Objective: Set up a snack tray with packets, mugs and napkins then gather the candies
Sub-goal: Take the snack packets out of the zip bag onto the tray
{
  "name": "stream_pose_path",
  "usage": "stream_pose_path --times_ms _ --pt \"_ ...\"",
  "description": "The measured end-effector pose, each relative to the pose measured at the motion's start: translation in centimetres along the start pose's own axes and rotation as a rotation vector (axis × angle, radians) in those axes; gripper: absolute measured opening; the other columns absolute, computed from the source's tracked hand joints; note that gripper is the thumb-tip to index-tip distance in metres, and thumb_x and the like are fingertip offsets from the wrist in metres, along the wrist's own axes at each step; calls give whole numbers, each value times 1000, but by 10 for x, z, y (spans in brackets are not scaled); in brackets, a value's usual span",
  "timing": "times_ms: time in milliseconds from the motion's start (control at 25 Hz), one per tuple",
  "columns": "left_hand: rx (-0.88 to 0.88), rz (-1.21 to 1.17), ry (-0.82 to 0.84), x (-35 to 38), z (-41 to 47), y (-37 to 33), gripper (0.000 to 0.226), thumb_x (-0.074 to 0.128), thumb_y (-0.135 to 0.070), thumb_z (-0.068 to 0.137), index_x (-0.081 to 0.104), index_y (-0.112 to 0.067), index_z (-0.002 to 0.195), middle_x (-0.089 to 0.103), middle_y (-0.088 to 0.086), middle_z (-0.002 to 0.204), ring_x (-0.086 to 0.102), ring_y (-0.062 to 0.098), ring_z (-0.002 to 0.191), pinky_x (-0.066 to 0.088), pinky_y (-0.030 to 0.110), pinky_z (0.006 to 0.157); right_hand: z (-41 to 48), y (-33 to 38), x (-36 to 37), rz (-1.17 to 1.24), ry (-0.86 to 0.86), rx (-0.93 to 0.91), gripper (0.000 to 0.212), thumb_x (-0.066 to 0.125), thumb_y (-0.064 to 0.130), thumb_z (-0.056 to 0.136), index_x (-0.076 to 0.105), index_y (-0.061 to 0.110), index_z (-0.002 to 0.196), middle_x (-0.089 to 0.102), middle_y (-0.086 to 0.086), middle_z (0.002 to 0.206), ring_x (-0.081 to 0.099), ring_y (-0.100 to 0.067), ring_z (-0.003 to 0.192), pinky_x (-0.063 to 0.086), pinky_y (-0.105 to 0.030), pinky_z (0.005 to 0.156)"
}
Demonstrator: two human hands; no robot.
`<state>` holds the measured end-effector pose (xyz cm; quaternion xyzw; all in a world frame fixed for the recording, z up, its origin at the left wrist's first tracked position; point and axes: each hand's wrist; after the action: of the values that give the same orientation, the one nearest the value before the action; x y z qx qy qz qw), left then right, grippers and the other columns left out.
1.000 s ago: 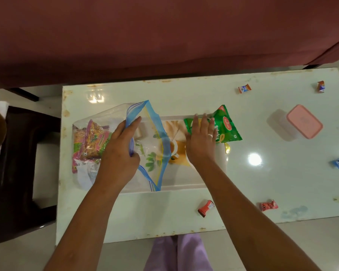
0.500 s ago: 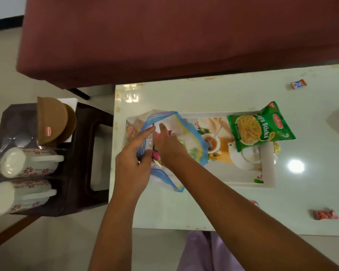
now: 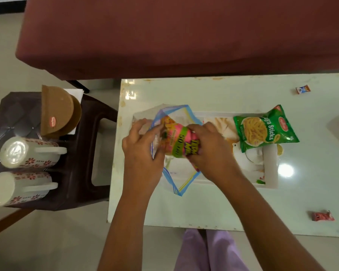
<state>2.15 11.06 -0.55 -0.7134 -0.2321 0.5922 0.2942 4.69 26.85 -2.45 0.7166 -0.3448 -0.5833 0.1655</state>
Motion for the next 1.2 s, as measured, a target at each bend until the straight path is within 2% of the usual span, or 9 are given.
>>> stream_pose_path --times_ms 160,240,320,400,520,600,800,1080,1200 --pt "63 -41 90 20 0 -37 55 62 -50 75 54 -32 126 33 -5 146 25 13 131 30 28 100 -37 -31 -69 181 -71 27 66 80 -1 59 61 19 119 43 0 102 45 10 83 35 3 72" --pt "82 -117 184 32 0 -59 63 62 -55 68 54 -31 126 40 -10 137 31 7 126 30 19 100 -44 -47 -86 284 -39 77 68 83 -1 59 60 27 116 43 0 110 45 14 95 43 -2 75" --pt "104 -233 298 44 -2 -81 61 69 -54 64 56 -30 119 52 -16 121 45 1 114 36 9 93 -51 -62 -97 368 -23 93 70 84 -3 58 56 34 111 38 0 118 47 2 107 52 -15 77" --pt "12 -473 441 63 -7 -102 44 78 -38 67 56 -34 104 63 -16 103 61 -1 95 51 15 80 -59 -78 -108 488 -29 110 77 82 -8 59 53 38 114 35 1 126 48 -13 116 55 -17 72" --pt "-248 -731 468 98 -12 -115 30 74 -12 75 58 -28 95 71 -10 91 69 3 81 57 23 71 -76 -106 -123 963 14 176 101 81 -8 59 38 54 126 50 9 128 63 -16 107 57 -25 71" --pt "-353 -801 475 123 -14 -115 29 72 -8 76 60 -25 96 72 -7 92 70 8 82 58 29 74 -81 -122 -123 1194 3 292 87 77 3 67 37 57 123 64 9 117 69 -17 99 57 -29 69" --pt "-581 -778 553 198 -27 -92 36 72 -13 78 59 -14 111 70 9 109 67 26 100 54 43 88 -79 -176 -96 1033 -132 556 30 71 15 79 64 12 108 73 -11 104 72 -22 85 59 -32 70" --pt "-813 -555 452 271 -39 -50 49 79 -12 71 56 -11 115 66 7 113 64 26 103 53 42 89 -76 -240 -47 855 -178 775 24 80 18 72 66 20 91 73 -10 97 71 -27 87 58 -41 80" --pt "-794 -573 421 284 -39 -45 38 77 -8 72 58 -14 105 67 9 110 65 28 101 53 49 91 -71 -245 -45 845 -202 757 32 79 16 73 66 14 101 72 -9 97 70 -18 78 57 -24 59"
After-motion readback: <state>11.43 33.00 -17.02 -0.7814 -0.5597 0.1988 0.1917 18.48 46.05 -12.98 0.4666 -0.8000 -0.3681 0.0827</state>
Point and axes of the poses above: each hand's wrist, its own z-axis towards the middle knuckle, its own x-axis out of the palm, y = z × x
